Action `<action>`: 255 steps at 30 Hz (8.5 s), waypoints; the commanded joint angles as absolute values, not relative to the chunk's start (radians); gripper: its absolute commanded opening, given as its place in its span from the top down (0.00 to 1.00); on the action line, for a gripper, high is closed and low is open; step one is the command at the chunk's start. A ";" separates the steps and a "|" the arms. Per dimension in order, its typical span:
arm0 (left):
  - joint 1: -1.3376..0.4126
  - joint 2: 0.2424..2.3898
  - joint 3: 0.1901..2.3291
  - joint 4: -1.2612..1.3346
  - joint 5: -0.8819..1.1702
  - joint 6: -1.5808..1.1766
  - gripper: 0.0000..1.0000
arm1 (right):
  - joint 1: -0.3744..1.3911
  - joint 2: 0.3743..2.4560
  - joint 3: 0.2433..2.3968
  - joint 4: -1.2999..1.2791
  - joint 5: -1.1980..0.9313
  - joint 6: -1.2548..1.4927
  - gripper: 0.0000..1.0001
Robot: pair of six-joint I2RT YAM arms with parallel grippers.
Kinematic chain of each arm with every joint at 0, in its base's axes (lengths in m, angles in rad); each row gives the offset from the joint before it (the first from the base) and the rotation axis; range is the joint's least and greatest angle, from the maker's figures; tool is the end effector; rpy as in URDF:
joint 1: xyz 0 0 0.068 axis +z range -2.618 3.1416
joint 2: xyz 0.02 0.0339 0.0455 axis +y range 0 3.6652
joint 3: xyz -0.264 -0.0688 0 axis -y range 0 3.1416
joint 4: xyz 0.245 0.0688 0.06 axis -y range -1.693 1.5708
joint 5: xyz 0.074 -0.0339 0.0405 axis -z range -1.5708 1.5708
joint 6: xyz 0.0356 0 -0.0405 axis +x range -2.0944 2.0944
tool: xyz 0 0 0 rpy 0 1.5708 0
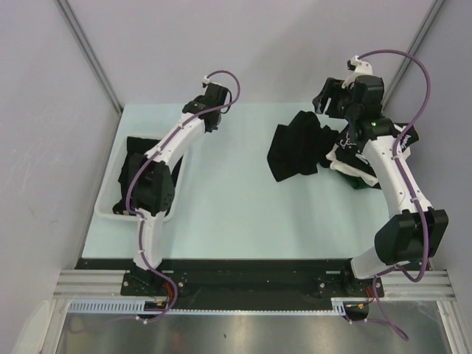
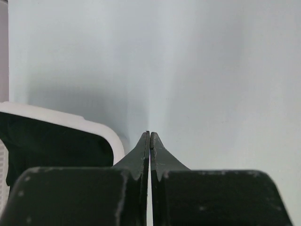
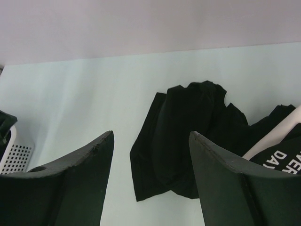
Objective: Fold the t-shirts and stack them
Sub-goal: Move the tshirt to the center of the board
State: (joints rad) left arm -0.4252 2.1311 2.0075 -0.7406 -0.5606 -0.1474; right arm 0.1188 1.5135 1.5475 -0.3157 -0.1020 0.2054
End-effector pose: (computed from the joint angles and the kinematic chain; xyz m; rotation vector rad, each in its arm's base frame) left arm 0.4437 -0.1801 0.2873 0.0763 2.3007 0.3938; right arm 0.3499 0.0454 0.4149 0.0092 1.8631 0.3196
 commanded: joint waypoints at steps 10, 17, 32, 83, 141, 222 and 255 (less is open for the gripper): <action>-0.295 2.319 2.106 -0.611 -0.554 -0.114 1.00 | 0.169 1.489 1.482 -0.336 -0.061 0.141 0.30; -0.227 2.341 2.134 -0.557 -0.511 -0.112 1.00 | 0.181 1.497 1.485 -0.402 -0.051 0.117 0.29; -0.176 2.300 2.028 -0.680 -0.508 -0.133 1.00 | 0.195 1.522 1.511 -0.416 -0.072 0.132 0.28; 0.026 1.787 1.447 -0.554 -0.226 -0.137 0.99 | 0.241 1.433 1.460 -0.405 -0.098 0.155 0.25; -0.173 1.327 0.989 -0.776 -0.210 -0.172 0.90 | 0.222 1.459 1.459 -0.368 -0.170 0.199 0.25; -0.216 1.089 1.285 -0.670 0.202 -0.314 0.54 | 0.411 1.851 1.308 -0.436 -0.080 0.293 0.30; -0.219 0.988 1.316 -0.742 0.267 -0.324 0.51 | 0.486 1.994 1.308 -0.353 0.120 0.183 0.55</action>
